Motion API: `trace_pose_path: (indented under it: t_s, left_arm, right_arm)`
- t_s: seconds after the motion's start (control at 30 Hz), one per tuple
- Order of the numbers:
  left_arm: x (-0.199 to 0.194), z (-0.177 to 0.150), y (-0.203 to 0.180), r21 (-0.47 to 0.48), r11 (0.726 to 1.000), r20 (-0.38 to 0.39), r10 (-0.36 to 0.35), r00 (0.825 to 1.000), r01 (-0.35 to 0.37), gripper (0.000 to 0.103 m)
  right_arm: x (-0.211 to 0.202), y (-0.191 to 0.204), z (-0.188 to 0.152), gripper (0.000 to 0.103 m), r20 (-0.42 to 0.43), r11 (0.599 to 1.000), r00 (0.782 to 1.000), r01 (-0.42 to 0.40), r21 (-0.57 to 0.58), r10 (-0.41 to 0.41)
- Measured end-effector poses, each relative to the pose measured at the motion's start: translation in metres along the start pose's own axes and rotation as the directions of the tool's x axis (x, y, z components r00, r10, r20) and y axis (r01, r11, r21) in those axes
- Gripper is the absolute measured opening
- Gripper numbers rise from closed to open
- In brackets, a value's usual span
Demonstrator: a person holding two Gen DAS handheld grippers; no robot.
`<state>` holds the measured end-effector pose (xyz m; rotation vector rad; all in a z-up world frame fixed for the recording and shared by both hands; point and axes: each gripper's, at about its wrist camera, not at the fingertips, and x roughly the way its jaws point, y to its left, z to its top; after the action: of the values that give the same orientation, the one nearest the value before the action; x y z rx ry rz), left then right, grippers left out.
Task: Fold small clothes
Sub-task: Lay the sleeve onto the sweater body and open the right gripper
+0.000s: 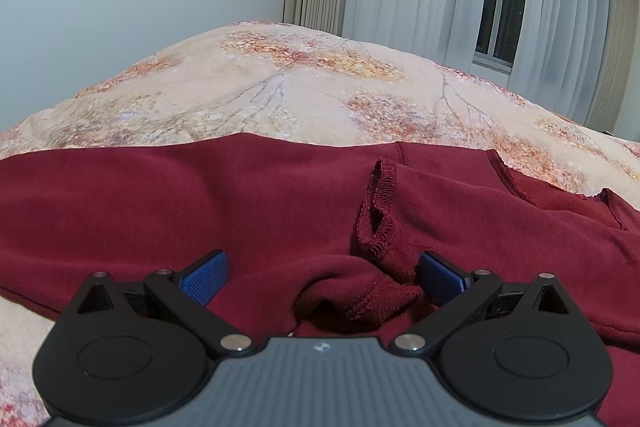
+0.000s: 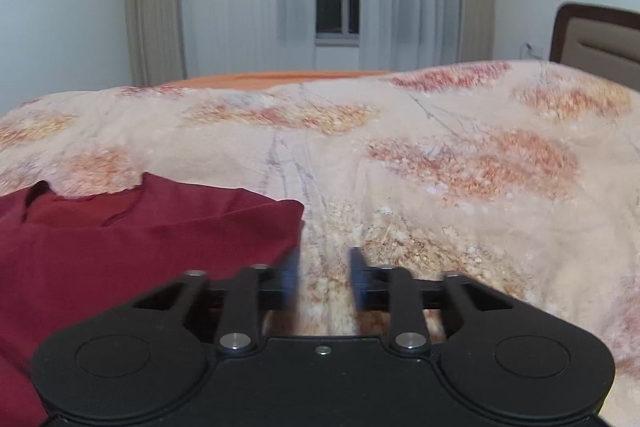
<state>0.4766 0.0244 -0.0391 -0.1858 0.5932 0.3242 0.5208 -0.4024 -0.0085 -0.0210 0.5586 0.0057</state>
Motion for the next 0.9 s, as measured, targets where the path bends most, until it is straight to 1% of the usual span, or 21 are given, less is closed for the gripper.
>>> trace_pose_path:
  t_s: [0.03,0.07,0.1,0.17,0.23,0.27,0.33,0.4,0.5,0.57,0.63,0.7,0.73,0.8,0.83,0.9]
  left_arm:
    - [0.0,0.0,0.0,-0.001,1.0,0.001,-0.001,1.0,0.001,0.103]
    - [0.0,0.0,0.0,-0.001,1.0,0.003,-0.002,1.0,0.002,0.103]
    - [0.0,-0.001,0.0,-0.001,1.0,0.004,-0.002,1.0,0.002,0.103]
    - [-0.001,-0.001,0.0,0.0,1.0,0.007,-0.002,1.0,0.002,0.103]
    - [-0.001,-0.002,0.0,0.0,1.0,0.01,-0.002,1.0,0.002,0.103]
    - [-0.001,-0.002,0.0,0.0,1.0,0.011,-0.002,1.0,0.002,0.103]
    - [-0.001,-0.002,0.0,0.001,1.0,0.014,-0.003,1.0,0.003,0.103]
    - [-0.001,-0.003,0.0,0.002,1.0,0.017,-0.002,1.0,0.001,0.102]
    - [-0.001,-0.003,-0.001,0.006,1.0,0.019,0.001,1.0,-0.001,0.102]
    - [-0.001,-0.003,0.0,0.006,1.0,0.02,0.0,1.0,-0.001,0.102]
    - [-0.001,-0.003,0.0,0.006,1.0,0.02,0.001,1.0,-0.001,0.102]
    - [-0.002,-0.003,0.0,0.005,1.0,0.02,0.0,1.0,0.0,0.102]
    - [-0.002,-0.003,0.0,0.005,1.0,0.02,0.0,1.0,0.0,0.103]
    - [-0.002,-0.003,-0.001,0.005,1.0,0.022,-0.001,1.0,0.001,0.103]
    - [-0.002,-0.003,-0.001,0.007,1.0,0.023,-0.001,1.0,0.001,0.103]
    - [-0.002,-0.003,-0.001,0.009,1.0,0.024,0.0,1.0,0.0,0.103]
  right_arm:
    - [-0.011,0.001,-0.003,0.056,0.024,1.0,1.0,0.001,-0.025,0.0]
    - [-0.021,0.003,-0.006,0.063,0.041,0.999,0.999,-0.003,-0.046,0.005]
    - [-0.033,0.003,-0.01,0.066,0.053,0.998,0.998,-0.016,-0.059,0.019]
    - [-0.055,0.003,-0.018,0.084,0.073,0.998,0.996,-0.042,-0.053,0.046]
    - [-0.074,0.003,-0.028,0.093,0.083,0.996,0.994,-0.069,-0.056,0.074]
    - [-0.082,0.006,-0.034,0.096,0.085,0.994,0.993,-0.08,-0.071,0.086]
    - [-0.095,0.015,-0.047,0.098,0.078,0.987,0.992,-0.092,-0.13,0.103]
    - [-0.099,0.028,-0.059,0.099,0.074,0.974,0.993,-0.078,-0.212,0.095]
    - [-0.09,0.052,-0.068,0.097,0.089,0.948,0.996,0.027,-0.317,0.001]
    - [-0.082,0.061,-0.066,0.097,0.146,0.938,0.989,0.081,-0.338,-0.033]
    - [-0.074,0.067,-0.062,0.097,0.199,0.929,0.975,0.161,-0.333,-0.098]
    - [-0.064,0.064,-0.059,0.097,0.219,0.922,0.956,0.253,-0.292,-0.193]
    - [-0.062,0.059,-0.059,0.097,0.223,0.922,0.947,0.285,-0.263,-0.23]
    - [-0.065,0.049,-0.062,0.098,0.233,0.925,0.932,0.326,-0.197,-0.279]
    - [-0.068,0.043,-0.064,0.1,0.234,0.927,0.926,0.337,-0.166,-0.295]
    - [-0.068,0.036,-0.066,0.101,0.216,0.935,0.931,0.327,-0.139,-0.294]
